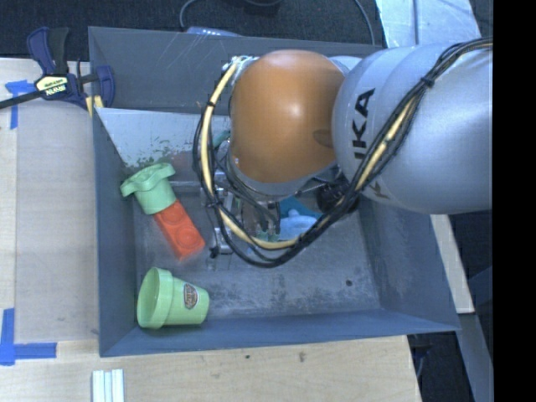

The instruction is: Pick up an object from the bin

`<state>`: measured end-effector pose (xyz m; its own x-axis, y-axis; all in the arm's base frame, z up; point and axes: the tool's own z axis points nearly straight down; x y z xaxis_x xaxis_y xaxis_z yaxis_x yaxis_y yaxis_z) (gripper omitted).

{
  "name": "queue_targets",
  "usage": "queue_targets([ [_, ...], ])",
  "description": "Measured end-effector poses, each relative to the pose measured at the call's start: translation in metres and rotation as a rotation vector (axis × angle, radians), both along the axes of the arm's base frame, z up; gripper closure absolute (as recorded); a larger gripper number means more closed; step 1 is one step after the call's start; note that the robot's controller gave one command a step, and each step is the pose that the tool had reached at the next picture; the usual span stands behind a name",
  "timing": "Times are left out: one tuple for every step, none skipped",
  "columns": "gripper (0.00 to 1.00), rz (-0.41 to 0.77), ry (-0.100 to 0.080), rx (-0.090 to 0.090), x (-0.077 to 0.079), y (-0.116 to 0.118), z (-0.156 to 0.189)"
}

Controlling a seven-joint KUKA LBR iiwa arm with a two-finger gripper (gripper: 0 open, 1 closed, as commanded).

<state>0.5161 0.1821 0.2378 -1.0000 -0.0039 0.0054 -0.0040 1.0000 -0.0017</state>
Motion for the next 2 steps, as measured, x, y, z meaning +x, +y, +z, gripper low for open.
queue_targets([
  [0.0, -0.004, -0.008, 0.003, 0.002, -0.001, 0.005],
  [0.0, 0.071, -0.01, 0.003, -0.011, 0.019, -0.063],
])
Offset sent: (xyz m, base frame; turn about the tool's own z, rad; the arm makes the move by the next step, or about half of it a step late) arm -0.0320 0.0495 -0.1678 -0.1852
